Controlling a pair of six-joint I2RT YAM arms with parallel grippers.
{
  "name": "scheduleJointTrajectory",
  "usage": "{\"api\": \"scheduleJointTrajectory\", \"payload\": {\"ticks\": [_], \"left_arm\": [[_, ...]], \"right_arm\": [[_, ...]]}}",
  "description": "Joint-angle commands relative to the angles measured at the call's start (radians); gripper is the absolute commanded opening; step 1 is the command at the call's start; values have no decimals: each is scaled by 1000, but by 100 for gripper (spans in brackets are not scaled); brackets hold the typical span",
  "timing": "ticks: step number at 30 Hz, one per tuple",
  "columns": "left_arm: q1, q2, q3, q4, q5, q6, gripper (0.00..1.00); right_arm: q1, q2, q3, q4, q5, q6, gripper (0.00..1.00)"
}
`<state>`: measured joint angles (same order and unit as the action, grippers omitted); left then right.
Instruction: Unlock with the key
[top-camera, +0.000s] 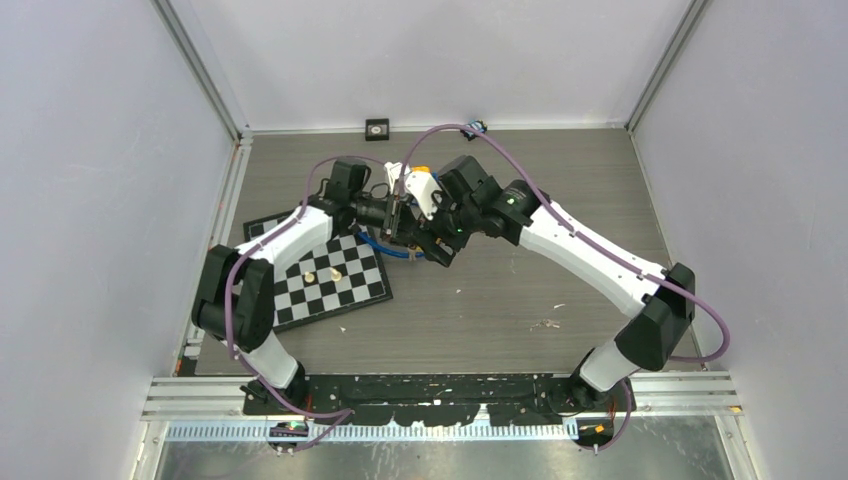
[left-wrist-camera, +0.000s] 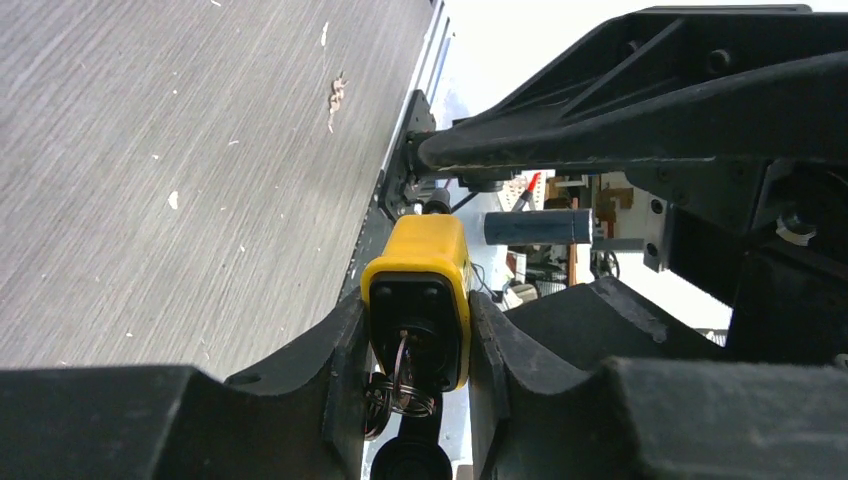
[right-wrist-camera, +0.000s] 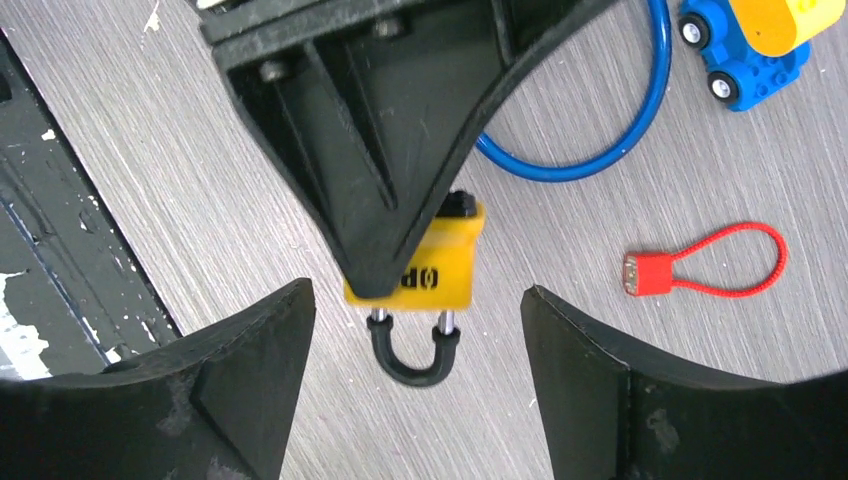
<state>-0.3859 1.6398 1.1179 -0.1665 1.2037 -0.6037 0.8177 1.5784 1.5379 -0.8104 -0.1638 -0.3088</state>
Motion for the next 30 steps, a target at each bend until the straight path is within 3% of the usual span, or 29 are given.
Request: {"api": "scheduleJointTrajectory", "payload": {"ticks": [1, 9, 23, 30], "left_arm": [[7, -34, 73, -37, 23, 82, 0], [7, -58, 57, -21, 37, 85, 0], [7, -125, 2, 64, 59, 5, 0], [7, -148, -47, 161, 76, -69, 0]], "right_arm": [[-4, -108, -21, 12, 6, 0, 82], [-30, -150, -67, -4, 15, -7, 82], [-41, -87, -97, 54, 46, -6, 69], [-41, -64, -121, 147, 208, 29, 60]]}}
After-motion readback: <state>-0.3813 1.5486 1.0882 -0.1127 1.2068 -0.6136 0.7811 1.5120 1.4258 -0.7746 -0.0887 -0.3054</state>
